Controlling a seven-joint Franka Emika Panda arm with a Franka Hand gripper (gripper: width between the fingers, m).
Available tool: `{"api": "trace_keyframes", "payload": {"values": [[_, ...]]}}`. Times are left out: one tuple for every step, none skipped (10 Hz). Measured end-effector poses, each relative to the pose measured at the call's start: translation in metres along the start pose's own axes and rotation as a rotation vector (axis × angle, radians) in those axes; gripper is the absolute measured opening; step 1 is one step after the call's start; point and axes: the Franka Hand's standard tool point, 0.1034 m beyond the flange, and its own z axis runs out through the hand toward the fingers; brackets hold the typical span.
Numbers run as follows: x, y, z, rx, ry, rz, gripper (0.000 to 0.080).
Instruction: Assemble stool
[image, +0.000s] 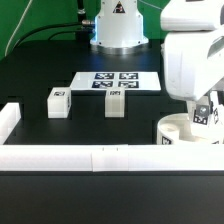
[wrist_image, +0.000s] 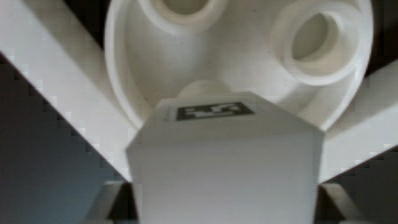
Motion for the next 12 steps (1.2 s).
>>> {"api": "trace_keyframes", "payload": {"values": [[0.0000, -0.0001, 0.0001, 0.000, 0.000, 0.075, 0.0339], [0.0001, -0.0002, 0.0001, 0.001, 0.000, 0.125, 0.0339], [0.0001, -0.0005, 0.0008, 0.001, 0.000, 0.209, 0.0339], [0.0031, 0.0022, 0.0014, -0.006, 0.015, 0.321, 0.0339], [0.0044, 0.0038, 0.0018, -0.004, 0.023, 0.433, 0.0339], [0.0037, 0.0055, 0.0016, 0.008, 0.031, 0.569, 0.0339], [0.0037, 0.0065, 0.0015, 0.015, 0.035, 0.689, 0.0340], [0.0037, 0.0066, 0.0015, 0.016, 0.034, 0.795, 0.0340], [0.0030, 0.0070, 0.0018, 0.031, 0.037, 0.961, 0.0340], [0.0017, 0.0079, 0.0015, 0.045, 0.039, 1.103, 0.0340], [0.0009, 0.0078, 0.0014, 0.046, 0.038, 1.153, 0.0340], [0.0006, 0.0082, 0.0014, 0.049, 0.037, 1.208, 0.0340]]}}
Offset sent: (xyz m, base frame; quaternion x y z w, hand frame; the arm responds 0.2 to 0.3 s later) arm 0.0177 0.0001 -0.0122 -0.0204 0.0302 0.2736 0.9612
